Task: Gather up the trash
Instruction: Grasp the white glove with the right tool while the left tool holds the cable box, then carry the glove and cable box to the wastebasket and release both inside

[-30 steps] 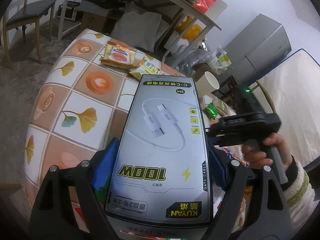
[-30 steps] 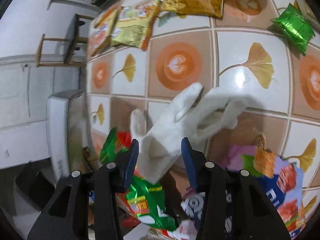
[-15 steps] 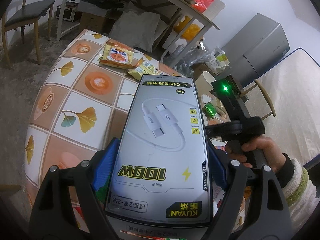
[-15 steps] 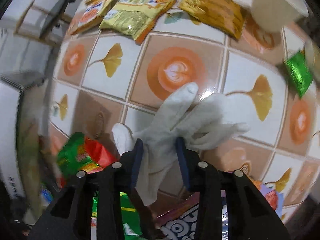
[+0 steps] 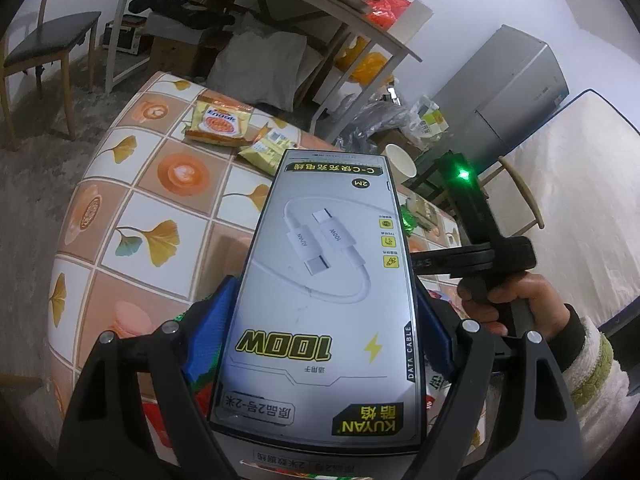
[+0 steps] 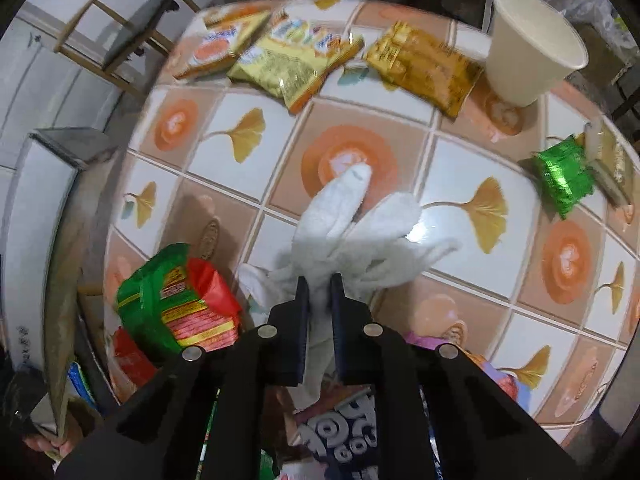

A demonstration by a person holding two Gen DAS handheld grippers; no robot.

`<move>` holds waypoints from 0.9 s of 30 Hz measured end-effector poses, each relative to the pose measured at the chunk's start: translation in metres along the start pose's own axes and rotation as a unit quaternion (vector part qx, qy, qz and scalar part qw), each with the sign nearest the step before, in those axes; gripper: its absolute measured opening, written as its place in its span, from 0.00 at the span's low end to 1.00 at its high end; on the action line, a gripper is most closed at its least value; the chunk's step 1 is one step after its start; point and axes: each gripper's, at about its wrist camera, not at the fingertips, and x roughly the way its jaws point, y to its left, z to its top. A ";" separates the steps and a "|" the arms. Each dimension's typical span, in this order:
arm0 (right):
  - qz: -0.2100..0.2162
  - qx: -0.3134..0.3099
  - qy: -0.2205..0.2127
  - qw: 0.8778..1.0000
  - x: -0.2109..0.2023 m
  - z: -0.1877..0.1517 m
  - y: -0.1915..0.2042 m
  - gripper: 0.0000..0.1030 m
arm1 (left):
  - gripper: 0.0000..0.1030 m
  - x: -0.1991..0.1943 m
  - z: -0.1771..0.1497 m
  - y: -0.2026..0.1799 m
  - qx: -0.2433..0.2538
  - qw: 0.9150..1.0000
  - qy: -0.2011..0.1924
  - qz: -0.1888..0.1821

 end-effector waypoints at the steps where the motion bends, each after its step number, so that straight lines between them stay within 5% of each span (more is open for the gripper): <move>1: 0.005 0.002 -0.009 1.000 -0.008 -0.002 -0.002 0.10 | 0.76 -0.001 0.000 -0.003 0.001 1.000 -0.002 -0.001; 15: 0.056 0.025 -0.119 0.991 -0.121 -0.066 -0.048 0.10 | 0.76 -0.031 -0.013 -0.076 0.055 0.998 -0.020 -0.036; 27: 0.091 0.061 -0.217 0.970 -0.199 -0.177 -0.107 0.10 | 0.76 -0.034 -0.047 -0.179 0.131 0.988 0.000 -0.081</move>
